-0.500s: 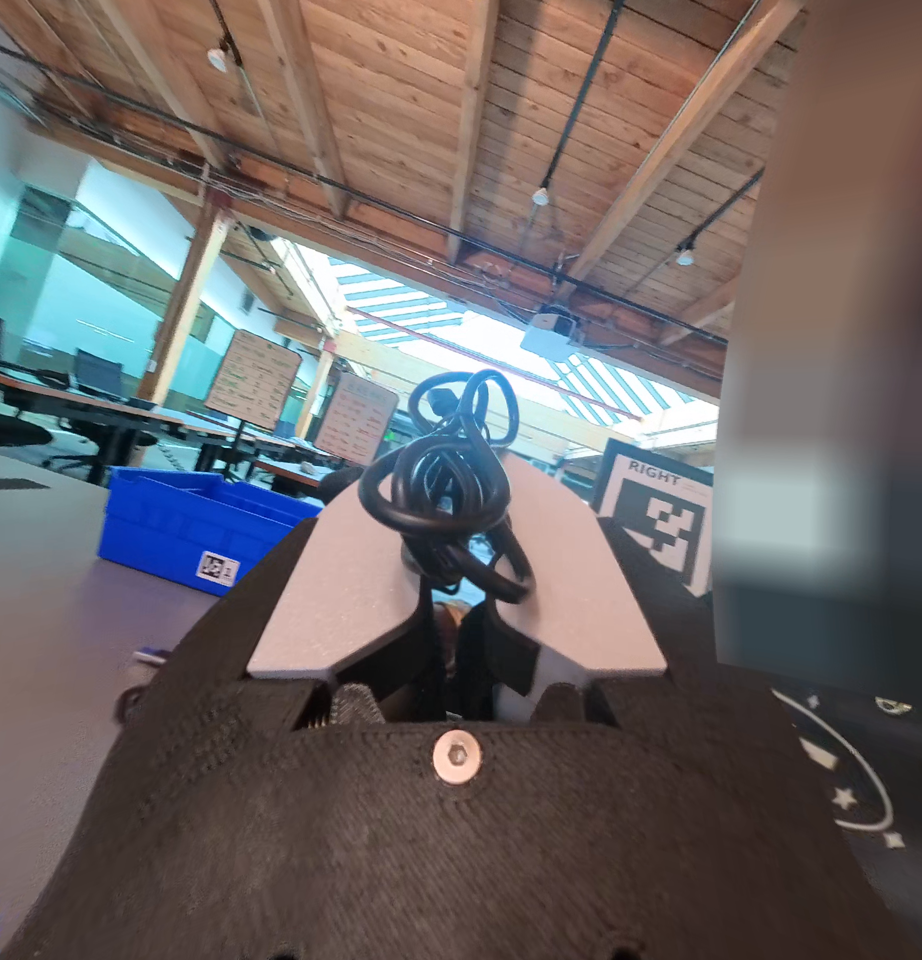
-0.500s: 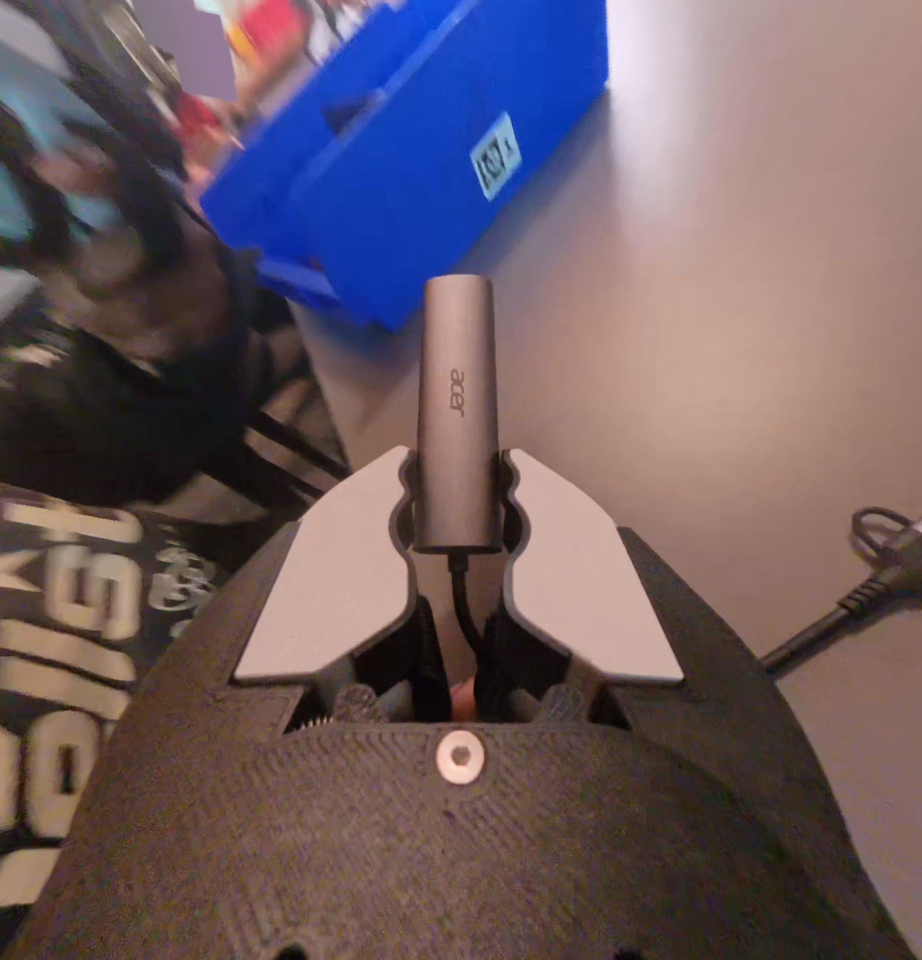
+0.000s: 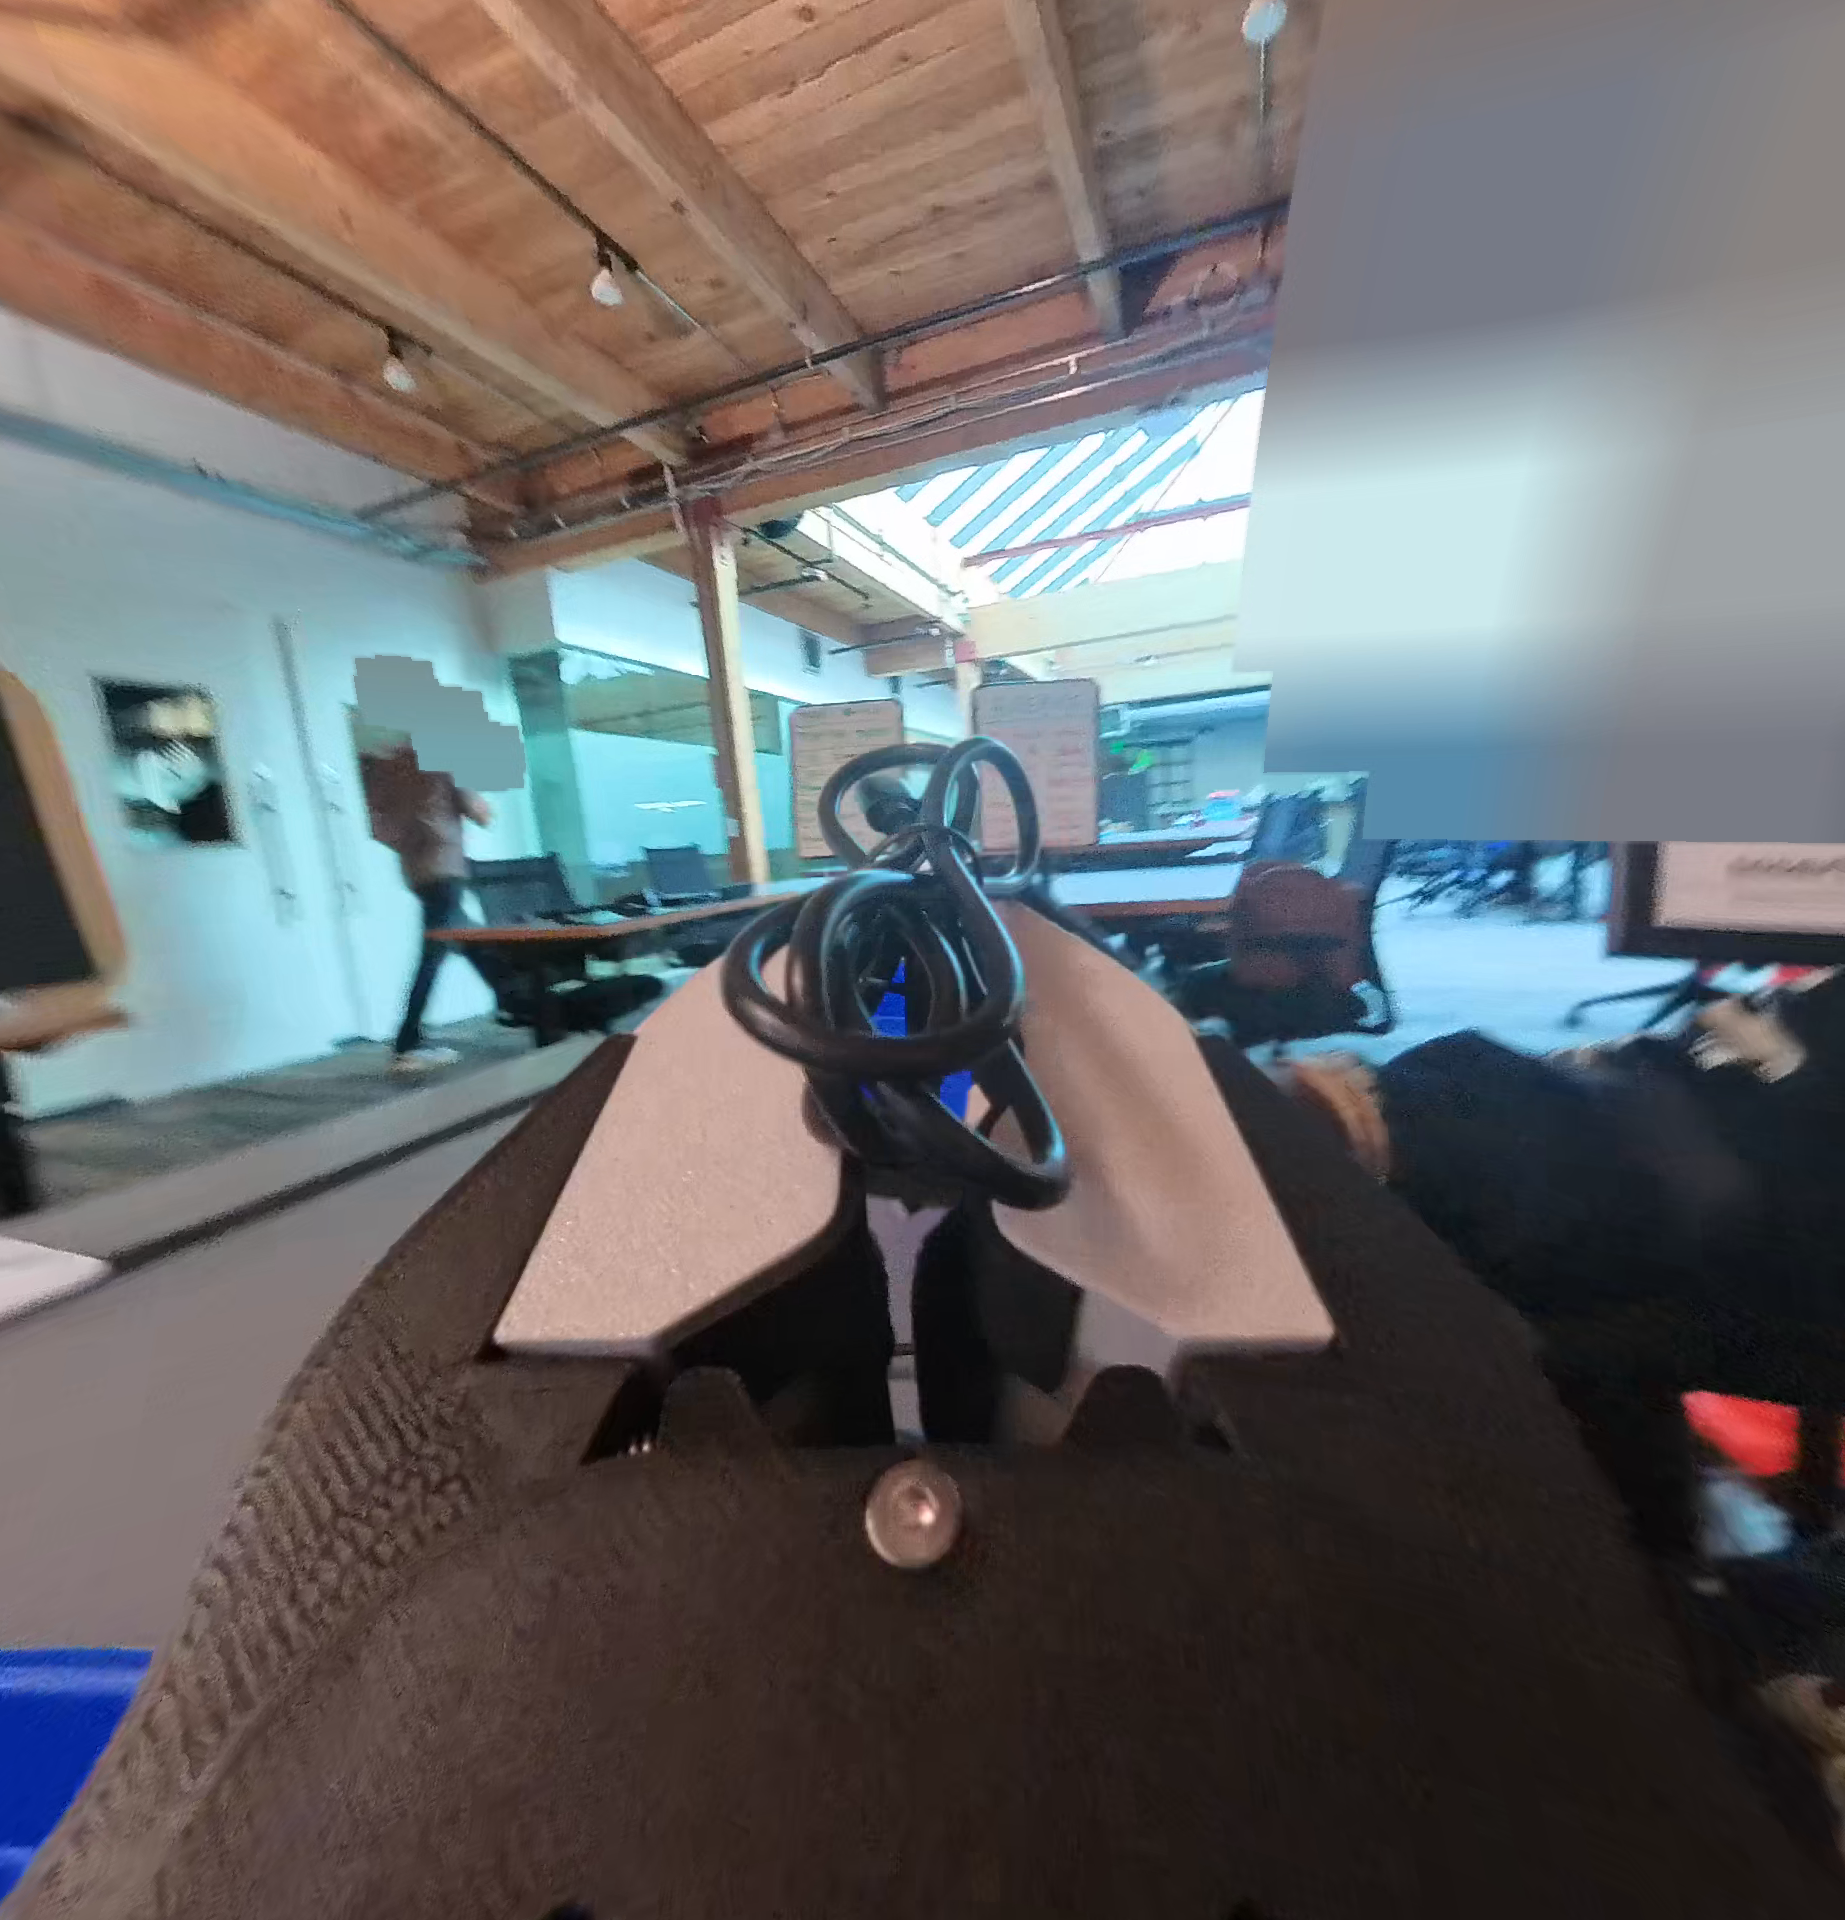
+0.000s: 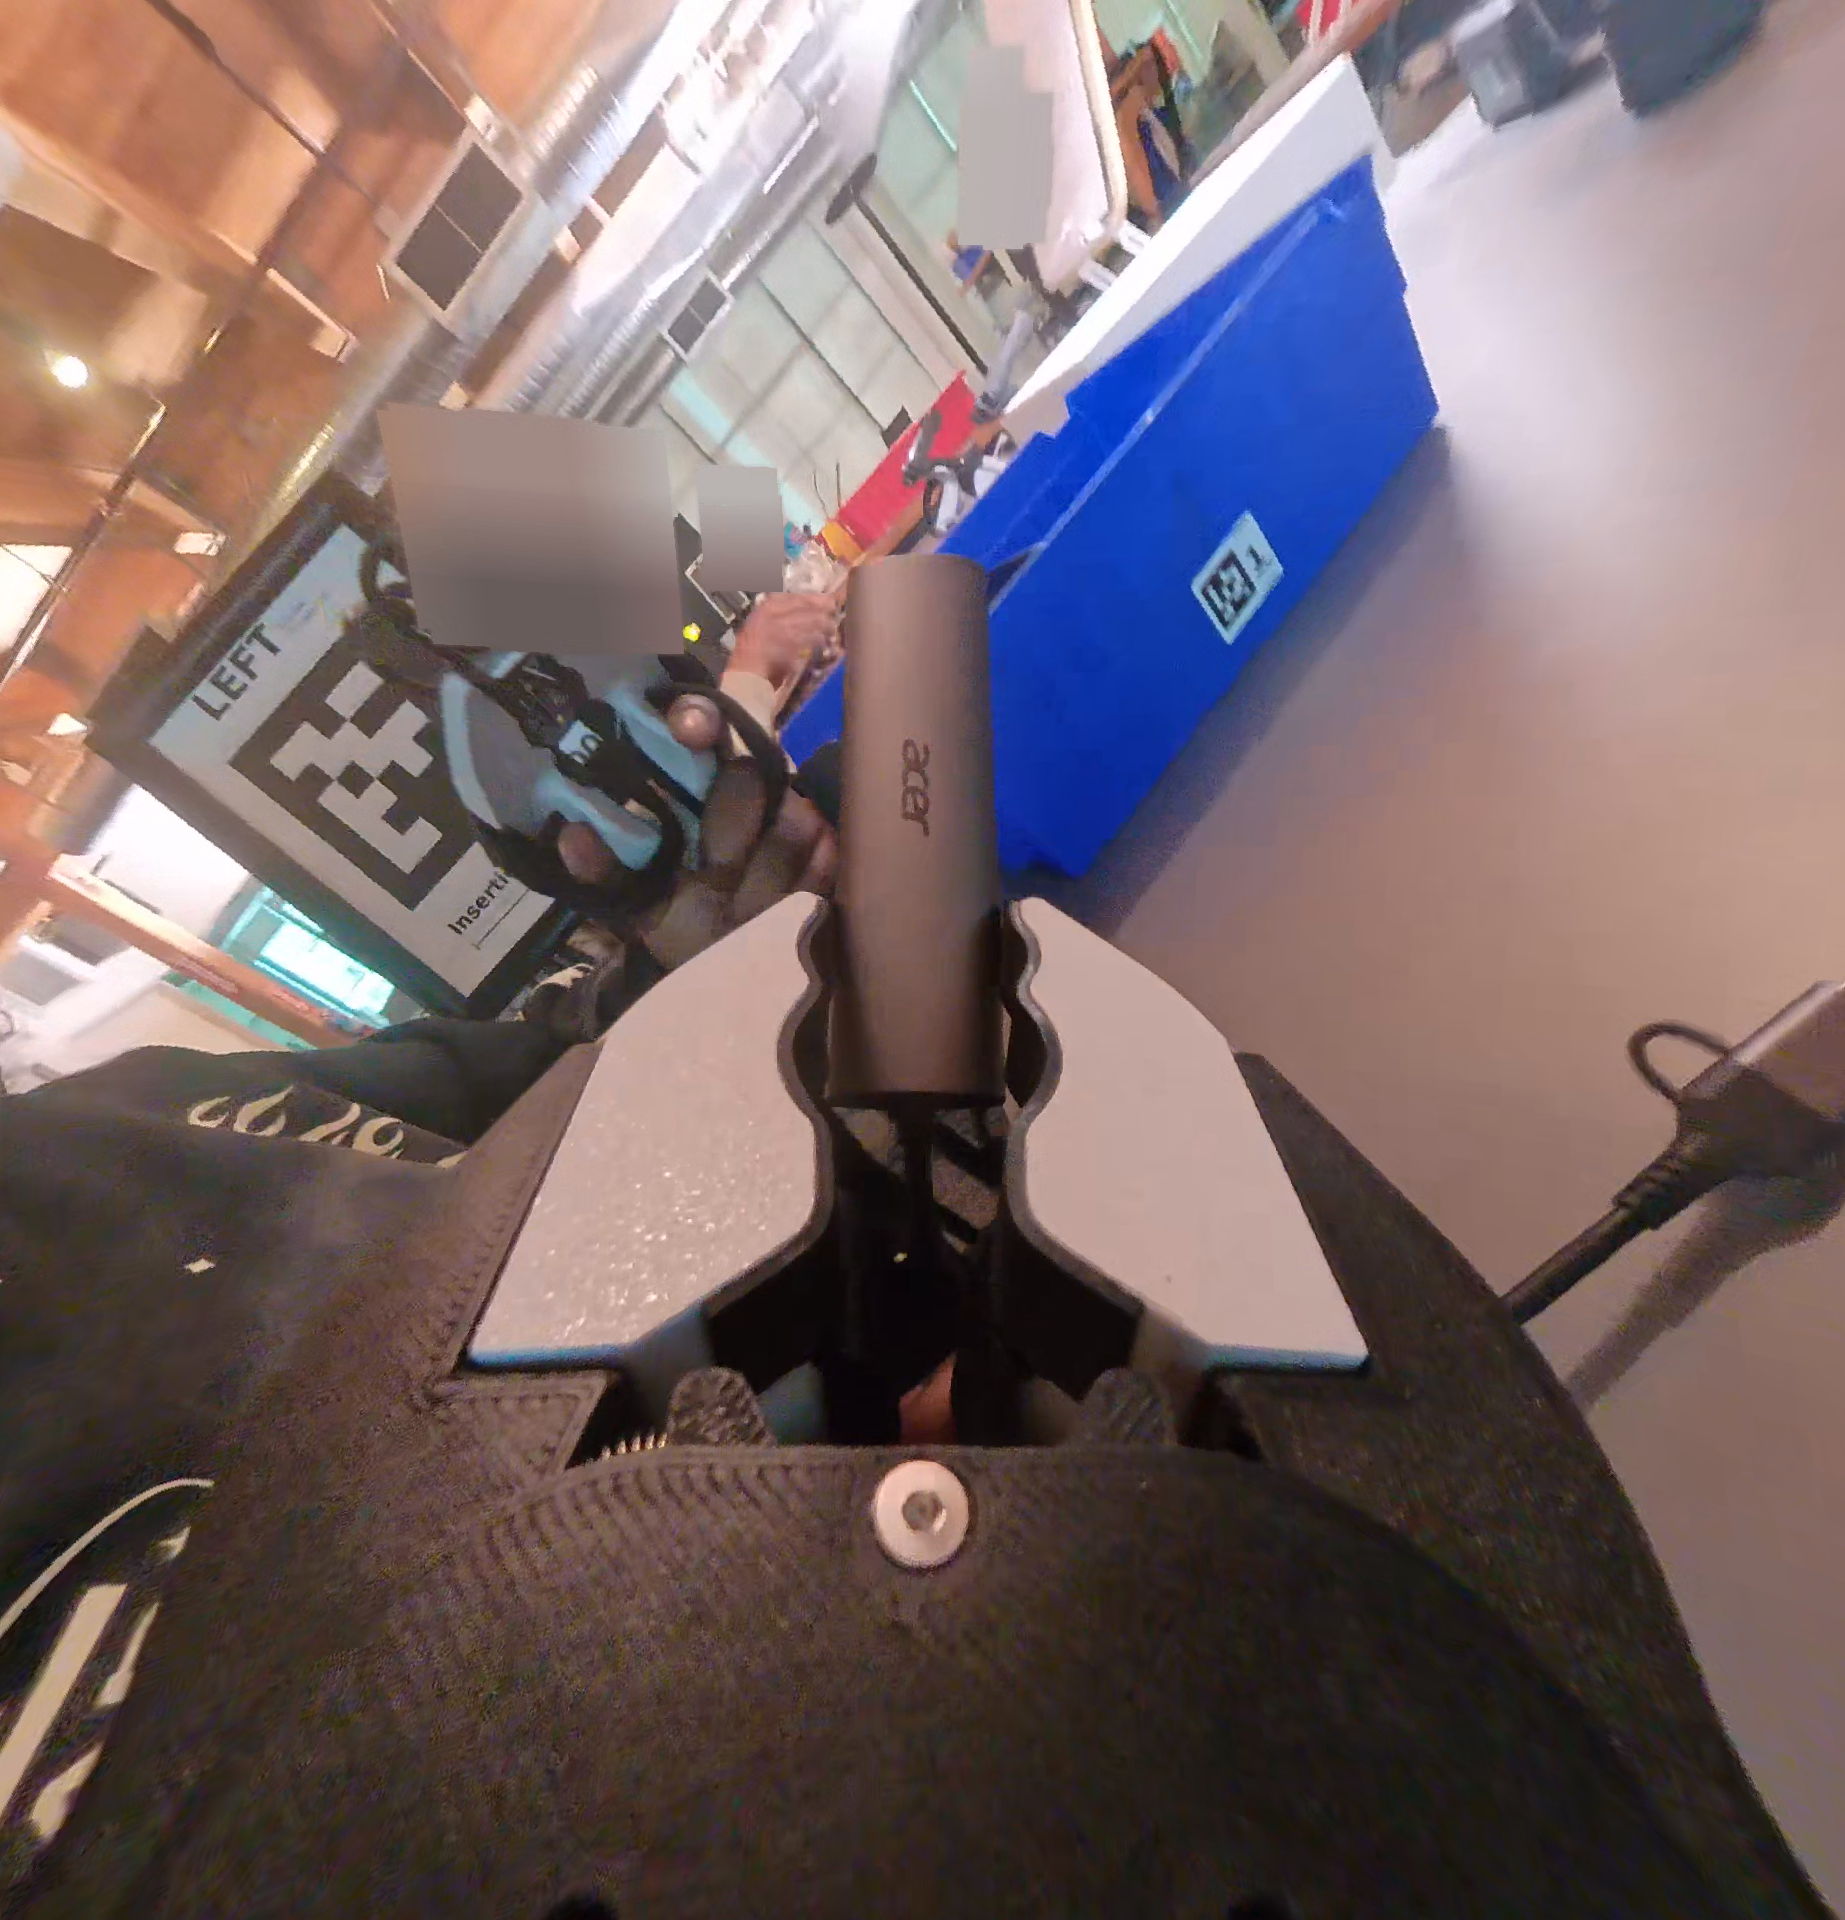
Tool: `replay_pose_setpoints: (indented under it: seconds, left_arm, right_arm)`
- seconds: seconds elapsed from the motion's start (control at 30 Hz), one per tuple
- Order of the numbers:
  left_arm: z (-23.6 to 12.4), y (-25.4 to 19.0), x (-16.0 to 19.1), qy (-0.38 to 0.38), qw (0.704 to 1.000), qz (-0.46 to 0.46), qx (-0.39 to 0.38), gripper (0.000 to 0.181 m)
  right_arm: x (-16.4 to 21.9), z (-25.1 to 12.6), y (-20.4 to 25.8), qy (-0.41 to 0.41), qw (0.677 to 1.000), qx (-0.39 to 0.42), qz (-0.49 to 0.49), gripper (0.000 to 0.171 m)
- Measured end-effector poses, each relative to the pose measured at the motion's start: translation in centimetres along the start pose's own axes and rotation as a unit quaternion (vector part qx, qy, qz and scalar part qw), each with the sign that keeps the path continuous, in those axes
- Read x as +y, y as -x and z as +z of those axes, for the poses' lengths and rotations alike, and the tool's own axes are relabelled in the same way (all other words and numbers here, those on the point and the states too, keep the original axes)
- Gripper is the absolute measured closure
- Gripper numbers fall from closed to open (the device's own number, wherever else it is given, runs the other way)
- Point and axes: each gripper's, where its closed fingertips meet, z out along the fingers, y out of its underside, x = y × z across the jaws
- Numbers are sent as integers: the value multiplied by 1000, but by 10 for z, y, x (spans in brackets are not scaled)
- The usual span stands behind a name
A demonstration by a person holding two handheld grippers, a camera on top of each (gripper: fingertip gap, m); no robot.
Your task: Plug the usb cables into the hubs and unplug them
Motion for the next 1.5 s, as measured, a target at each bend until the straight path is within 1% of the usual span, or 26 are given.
replay_pose_setpoints:
  seconds: [0.07,0.13,0.2,0.3,0.37,0.5,0.63,0.83,0.93,1.0,1.17,1.23,1.33,1.4,1.5]
  left_arm:
    - [1,-5,2,9,997,73,-13,165]
    - [2,-8,4,20,988,150,-27,165]
    - [3,-11,7,30,977,207,-37,165]
    - [3,-13,16,56,948,309,-52,165]
    - [5,-15,21,63,933,349,-59,165]
    - [9,-10,28,75,932,347,-74,165]
    - [8,-5,30,78,942,317,-73,165]
    - [7,1,33,87,936,328,-91,165]
    - [7,3,35,87,944,305,-95,165]
    - [8,4,34,82,947,295,-100,165]
    - [8,5,34,82,936,326,-104,165]
    - [8,1,33,75,932,341,-93,165]
    - [9,-4,29,63,943,318,-71,165]
    - [10,-8,27,58,939,334,-59,165]
    - [13,-13,27,72,926,368,-43,165]
  right_arm:
    - [-3,4,15,-16,999,1,-41,142]
    - [-3,8,28,-26,996,8,-82,141]
    - [-4,10,34,-36,992,22,-118,142]
    - [-6,8,38,-50,982,50,-176,142]
    - [-8,8,41,-59,975,61,-207,142]
    - [-8,9,48,-71,968,66,-233,142]
    - [-8,9,45,-69,968,76,-231,142]
    - [-6,11,42,-67,964,96,-238,142]
    - [-8,10,41,-72,956,116,-260,142]
    - [-9,10,42,-76,944,132,-292,142]
    - [-7,11,45,-68,922,148,-351,141]
    - [-3,12,45,-61,922,135,-357,141]
    - [-1,13,47,-65,922,113,-364,141]
    - [2,14,46,-54,921,102,-372,141]
    - [6,20,44,-53,938,70,-336,141]
